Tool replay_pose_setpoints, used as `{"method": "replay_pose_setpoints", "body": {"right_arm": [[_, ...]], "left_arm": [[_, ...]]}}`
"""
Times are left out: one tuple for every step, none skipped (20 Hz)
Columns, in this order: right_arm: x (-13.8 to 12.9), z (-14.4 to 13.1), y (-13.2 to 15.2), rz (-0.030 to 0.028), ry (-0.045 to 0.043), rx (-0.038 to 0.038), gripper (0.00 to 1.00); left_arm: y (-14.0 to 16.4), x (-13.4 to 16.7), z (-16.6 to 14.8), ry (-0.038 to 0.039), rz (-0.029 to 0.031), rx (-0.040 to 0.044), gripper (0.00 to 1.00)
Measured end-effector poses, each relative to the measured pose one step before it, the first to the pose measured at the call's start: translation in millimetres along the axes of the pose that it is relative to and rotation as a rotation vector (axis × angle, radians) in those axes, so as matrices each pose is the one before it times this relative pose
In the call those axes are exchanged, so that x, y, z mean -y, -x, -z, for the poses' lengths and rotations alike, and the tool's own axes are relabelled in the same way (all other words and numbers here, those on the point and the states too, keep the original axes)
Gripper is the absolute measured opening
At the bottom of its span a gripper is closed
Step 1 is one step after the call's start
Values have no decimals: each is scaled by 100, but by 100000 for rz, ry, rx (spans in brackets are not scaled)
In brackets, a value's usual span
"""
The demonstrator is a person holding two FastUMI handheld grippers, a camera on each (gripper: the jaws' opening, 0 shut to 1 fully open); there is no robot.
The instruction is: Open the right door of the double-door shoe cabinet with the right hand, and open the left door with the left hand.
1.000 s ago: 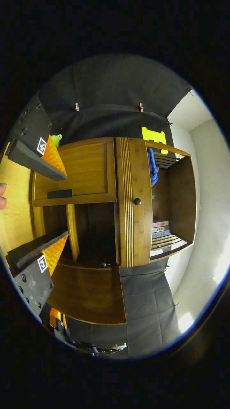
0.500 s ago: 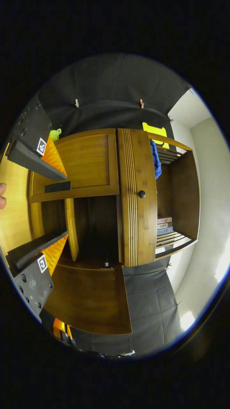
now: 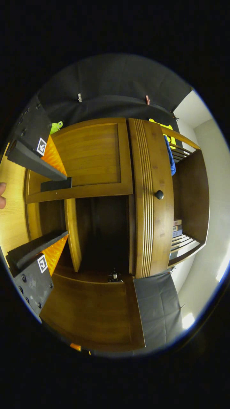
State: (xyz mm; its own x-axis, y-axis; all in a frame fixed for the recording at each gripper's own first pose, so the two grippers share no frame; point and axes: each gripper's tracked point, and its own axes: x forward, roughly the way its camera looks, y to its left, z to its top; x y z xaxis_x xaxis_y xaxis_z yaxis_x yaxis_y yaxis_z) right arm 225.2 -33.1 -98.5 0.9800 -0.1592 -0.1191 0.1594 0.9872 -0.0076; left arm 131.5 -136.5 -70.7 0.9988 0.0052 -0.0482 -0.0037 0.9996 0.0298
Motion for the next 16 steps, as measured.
{"method": "replay_pose_setpoints", "body": {"right_arm": [[7, 8, 344, 512, -618, -518, 94], [45, -135, 291, 1050, 83, 450, 94], [39, -315, 164, 647, 358, 1280, 94], [82, -312, 58, 547, 557, 1476, 97], [-27, -239, -26, 79, 45, 829, 97], [-59, 1, 124, -30, -240, 228, 97], [52, -4, 138, 713, 45, -62, 97], [155, -41, 183, 996, 465, -30, 95], [179, -3, -30, 1144, 511, 147, 95], [15, -73, -131, 617, 159, -195, 95], [9, 69, -19, 650, -23, -345, 98], [48, 112, 11, 604, 154, -452, 98], [38, 68, 70, 491, 353, -222, 98], [113, 73, 81, 601, 491, -126, 95], [139, -88, 31, 671, 588, 17, 95], [123, -27, -56, 711, 523, 226, 95]], "left_arm": [[-1047, -309, 341, -912, -223, 860, 97], [-854, -307, 492, -1330, -140, 145, 96], [-844, -526, 952, -1444, -805, -813, 96], [-789, -712, 819, -591, -1324, -675, 97], [-776, -885, 985, 338, -1993, -1432, 97], [-1026, -905, 915, 1417, -2412, -1809, 93], [-781, -812, 734, 1166, -1653, -1613, 97], [-844, -472, 645, 783, -1074, -1103, 97], [-951, -161, 544, 97, -433, -712, 97], [-795, -38, 561, -688, 494, -990, 97], [-565, -57, 273, -580, 367, -364, 95], [-494, 102, 230, 147, 857, -241, 95], [-530, 195, 211, 767, 1296, -419, 97], [-471, 149, 215, 1209, 649, -1062, 94], [-534, 54, 386, 2062, -459, -1159, 92], [-389, -86, 124, 1382, -820, -545, 84]]}}
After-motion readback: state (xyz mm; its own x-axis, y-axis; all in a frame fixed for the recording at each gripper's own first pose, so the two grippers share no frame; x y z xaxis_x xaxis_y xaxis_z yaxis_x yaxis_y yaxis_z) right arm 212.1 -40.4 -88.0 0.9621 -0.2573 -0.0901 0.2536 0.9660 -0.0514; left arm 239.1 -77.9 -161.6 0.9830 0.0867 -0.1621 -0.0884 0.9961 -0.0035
